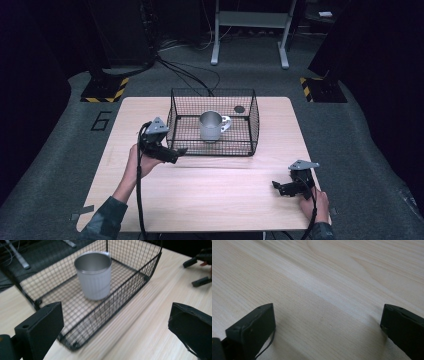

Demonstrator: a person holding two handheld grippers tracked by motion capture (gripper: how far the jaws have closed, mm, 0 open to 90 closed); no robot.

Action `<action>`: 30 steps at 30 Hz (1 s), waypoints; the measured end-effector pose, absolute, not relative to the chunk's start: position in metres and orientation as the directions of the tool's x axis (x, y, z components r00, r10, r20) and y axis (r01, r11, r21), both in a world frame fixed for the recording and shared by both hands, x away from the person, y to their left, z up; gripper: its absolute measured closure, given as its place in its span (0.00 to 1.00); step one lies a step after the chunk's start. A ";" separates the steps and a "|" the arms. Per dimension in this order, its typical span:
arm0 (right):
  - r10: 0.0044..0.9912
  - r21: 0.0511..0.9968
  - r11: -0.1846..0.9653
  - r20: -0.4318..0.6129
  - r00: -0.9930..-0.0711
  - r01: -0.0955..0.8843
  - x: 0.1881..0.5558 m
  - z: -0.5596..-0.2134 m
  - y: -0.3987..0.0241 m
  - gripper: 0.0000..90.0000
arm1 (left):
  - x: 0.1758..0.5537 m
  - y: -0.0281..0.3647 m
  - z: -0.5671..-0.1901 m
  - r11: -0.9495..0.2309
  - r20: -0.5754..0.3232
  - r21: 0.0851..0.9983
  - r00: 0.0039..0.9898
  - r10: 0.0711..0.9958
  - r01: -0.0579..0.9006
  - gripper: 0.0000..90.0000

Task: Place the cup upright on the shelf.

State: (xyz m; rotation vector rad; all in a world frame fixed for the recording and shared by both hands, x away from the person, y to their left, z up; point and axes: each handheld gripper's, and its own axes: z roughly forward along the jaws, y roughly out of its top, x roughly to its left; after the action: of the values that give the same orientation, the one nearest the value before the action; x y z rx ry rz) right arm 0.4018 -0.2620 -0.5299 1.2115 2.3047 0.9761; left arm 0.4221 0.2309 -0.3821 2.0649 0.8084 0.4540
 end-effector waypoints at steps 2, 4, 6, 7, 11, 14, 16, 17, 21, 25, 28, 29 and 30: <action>0.823 0.717 0.394 0.003 -0.568 0.575 0.402 -0.530 -0.262 0.00 | 0.415 0.240 -0.390 -0.422 0.020 0.817 0.711 0.702 0.393 0.00; 0.823 0.717 0.394 0.004 -0.568 0.575 0.402 -0.530 -0.262 0.00 | 0.409 0.249 -0.398 -0.420 0.026 0.812 0.695 0.719 0.404 0.00; 0.823 0.717 0.394 0.004 -0.568 0.575 0.402 -0.530 -0.262 0.00 | 0.403 0.259 -0.408 -0.414 0.018 0.805 0.679 0.734 0.426 0.00; 0.823 0.717 0.394 0.004 -0.568 0.575 0.402 -0.530 -0.262 0.00 | 0.400 0.263 -0.413 -0.405 0.015 0.804 0.667 0.745 0.434 0.00; 0.823 0.717 0.394 0.003 -0.568 0.575 0.402 -0.530 -0.262 0.00 | 0.390 0.283 -0.434 -0.362 -0.014 0.800 0.619 0.785 0.478 0.00; 0.823 0.717 0.394 0.003 -0.568 0.575 0.402 -0.530 -0.262 0.00 | 0.385 0.296 -0.451 -0.334 -0.023 0.793 0.573 0.819 0.510 0.00; 0.823 0.717 0.394 0.003 -0.568 0.575 0.402 -0.530 -0.262 0.00 | 0.383 0.306 -0.463 -0.310 -0.046 0.780 0.544 0.838 0.543 0.00; 0.823 0.717 0.395 0.003 -0.568 0.575 0.402 -0.530 -0.262 0.00 | 0.382 0.311 -0.470 -0.297 -0.051 0.776 0.524 0.850 0.557 0.00; 0.823 0.717 0.394 0.003 -0.568 0.575 0.402 -0.530 -0.262 0.00 | 0.380 0.325 -0.495 -0.271 -0.053 0.748 0.462 0.885 0.606 0.00; 0.823 0.717 0.394 0.003 -0.568 0.575 0.402 -0.530 -0.262 0.00 | 0.379 0.332 -0.512 -0.273 -0.022 0.727 0.420 0.907 0.629 0.00; 0.823 0.717 0.394 0.003 -0.568 0.575 0.402 -0.530 -0.262 0.00 | 0.380 0.335 -0.520 -0.256 -0.032 0.723 0.401 0.916 0.642 0.00; 0.823 0.717 0.394 0.003 -0.568 0.575 0.402 -0.530 -0.262 0.00 | 0.380 0.336 -0.524 -0.276 -0.009 0.710 0.401 0.916 0.647 0.00; 0.823 0.717 0.394 0.003 -0.568 0.575 0.402 -0.530 -0.262 0.00 | 0.380 0.336 -0.524 -0.276 -0.009 0.710 0.401 0.916 0.647 0.00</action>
State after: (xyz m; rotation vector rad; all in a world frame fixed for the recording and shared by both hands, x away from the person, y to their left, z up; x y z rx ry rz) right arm 0.4019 -0.2620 -0.5298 1.2113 2.3048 0.9761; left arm 0.3799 0.3357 -0.5235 2.0234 1.3286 0.5427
